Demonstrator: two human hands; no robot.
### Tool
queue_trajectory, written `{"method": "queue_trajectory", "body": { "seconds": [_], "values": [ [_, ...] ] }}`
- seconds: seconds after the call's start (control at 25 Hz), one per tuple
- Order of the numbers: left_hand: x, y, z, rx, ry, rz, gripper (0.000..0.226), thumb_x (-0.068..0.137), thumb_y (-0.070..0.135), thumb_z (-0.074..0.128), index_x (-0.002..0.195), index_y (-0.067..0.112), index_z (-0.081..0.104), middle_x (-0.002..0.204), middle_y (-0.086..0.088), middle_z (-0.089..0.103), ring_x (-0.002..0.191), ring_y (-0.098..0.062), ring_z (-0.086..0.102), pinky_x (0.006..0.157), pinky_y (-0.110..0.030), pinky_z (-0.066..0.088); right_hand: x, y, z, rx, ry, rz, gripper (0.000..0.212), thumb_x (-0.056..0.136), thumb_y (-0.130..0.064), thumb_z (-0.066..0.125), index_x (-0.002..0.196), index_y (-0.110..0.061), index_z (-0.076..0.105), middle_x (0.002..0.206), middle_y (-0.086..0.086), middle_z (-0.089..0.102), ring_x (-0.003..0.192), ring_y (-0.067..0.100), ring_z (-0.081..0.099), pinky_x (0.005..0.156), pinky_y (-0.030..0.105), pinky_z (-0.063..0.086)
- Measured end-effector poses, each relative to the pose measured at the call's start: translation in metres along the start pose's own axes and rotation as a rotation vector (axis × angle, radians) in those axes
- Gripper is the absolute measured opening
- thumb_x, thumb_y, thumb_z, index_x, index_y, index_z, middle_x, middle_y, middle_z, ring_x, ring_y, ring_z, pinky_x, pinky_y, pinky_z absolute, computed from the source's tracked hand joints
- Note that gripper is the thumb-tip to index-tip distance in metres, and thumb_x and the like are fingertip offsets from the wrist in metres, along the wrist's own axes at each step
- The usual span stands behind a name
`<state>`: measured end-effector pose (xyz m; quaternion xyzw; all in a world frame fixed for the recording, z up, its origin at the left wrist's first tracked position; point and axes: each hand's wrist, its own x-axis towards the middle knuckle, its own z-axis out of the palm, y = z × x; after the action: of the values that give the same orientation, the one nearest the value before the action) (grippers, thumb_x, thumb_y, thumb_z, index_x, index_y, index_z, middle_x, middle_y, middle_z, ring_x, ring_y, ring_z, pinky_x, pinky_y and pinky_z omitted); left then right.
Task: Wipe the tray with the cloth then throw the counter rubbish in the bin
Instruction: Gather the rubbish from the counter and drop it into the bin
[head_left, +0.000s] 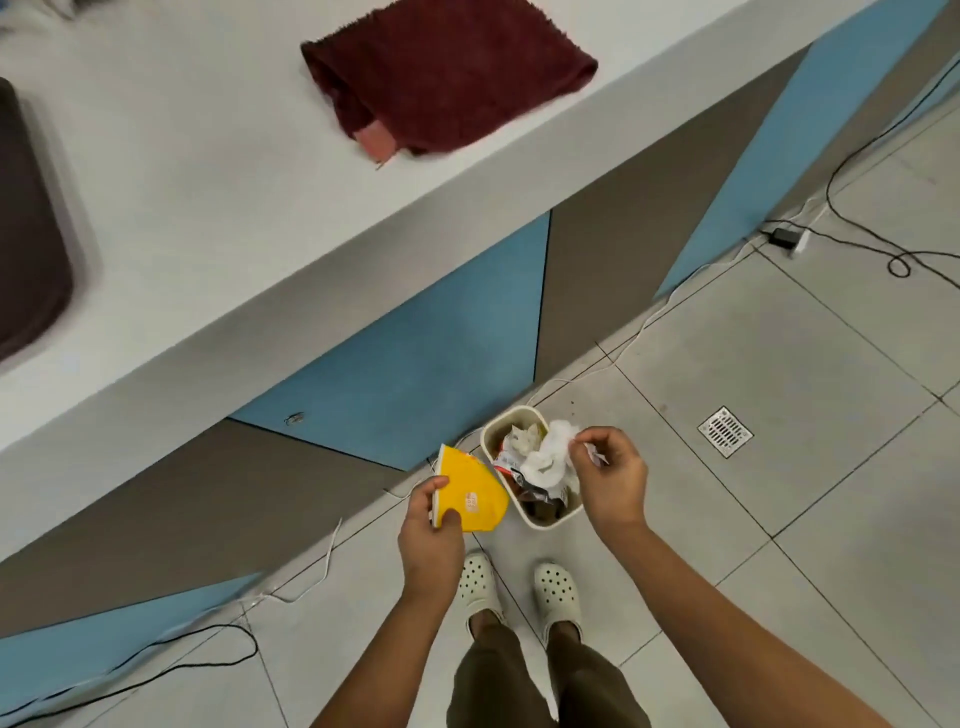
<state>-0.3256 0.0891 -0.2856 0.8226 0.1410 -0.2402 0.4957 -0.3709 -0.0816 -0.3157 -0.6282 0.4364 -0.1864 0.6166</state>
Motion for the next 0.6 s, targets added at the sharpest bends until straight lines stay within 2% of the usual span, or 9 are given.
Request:
{"method": "queue_trajectory", "body": {
  "seconds": [0.12, 0.24, 0.36, 0.52, 0.6],
  "values": [
    [0.027, -0.025, 0.012, 0.046, -0.048, -0.036, 0.035, 0.091, -0.003, 0.044, 0.112, 0.024, 0.051, 0.119, 0.001, 0.046, 0.104, -0.021, 0.047, 0.082, -0.039, 0.050, 0.020, 0.052, 0.017, -0.097, -0.022, 0.018, 0.027, 0.080, 0.007, 0.061, 0.071, -0.019, 0.058, 0.087, 0.010, 0.061, 0.081, 0.019, 0.056, 0.075, 0.022, 0.046],
    [0.056, -0.051, 0.025, 0.106, -0.078, -0.048, 0.035, 0.092, -0.002, 0.045, 0.110, 0.028, 0.050, 0.121, 0.002, 0.044, 0.111, -0.022, 0.046, 0.091, -0.046, 0.050, 0.037, 0.098, 0.027, -0.125, -0.014, 0.082, 0.023, 0.079, 0.007, 0.060, 0.073, -0.015, 0.059, 0.089, 0.010, 0.060, 0.082, 0.019, 0.056, 0.076, 0.021, 0.046],
    [0.082, -0.072, 0.042, 0.144, -0.086, -0.056, 0.037, 0.091, -0.003, 0.046, 0.107, 0.031, 0.050, 0.118, 0.004, 0.045, 0.112, -0.024, 0.048, 0.093, -0.048, 0.050, 0.055, 0.135, 0.035, -0.164, 0.006, 0.106, 0.023, 0.079, 0.008, 0.060, 0.074, -0.015, 0.058, 0.090, 0.009, 0.058, 0.082, 0.018, 0.055, 0.077, 0.024, 0.045],
    [0.113, -0.091, 0.064, 0.106, -0.118, -0.048, 0.037, 0.091, -0.005, 0.045, 0.109, 0.027, 0.050, 0.113, 0.004, 0.049, 0.095, -0.020, 0.054, 0.077, -0.036, 0.052, 0.068, 0.170, 0.044, -0.207, 0.033, 0.101, 0.019, 0.080, 0.005, 0.059, 0.076, -0.014, 0.059, 0.090, 0.007, 0.058, 0.082, 0.015, 0.054, 0.071, 0.012, 0.042],
    [0.132, -0.100, 0.074, 0.090, -0.120, -0.061, 0.036, 0.092, -0.005, 0.045, 0.110, 0.026, 0.050, 0.105, 0.007, 0.051, 0.082, -0.012, 0.055, 0.061, -0.025, 0.052, 0.075, 0.188, 0.051, -0.255, 0.040, 0.047, 0.013, 0.080, 0.002, 0.060, 0.077, -0.011, 0.062, 0.088, 0.005, 0.057, 0.083, 0.015, 0.054, 0.073, 0.016, 0.042]
  ]
}}
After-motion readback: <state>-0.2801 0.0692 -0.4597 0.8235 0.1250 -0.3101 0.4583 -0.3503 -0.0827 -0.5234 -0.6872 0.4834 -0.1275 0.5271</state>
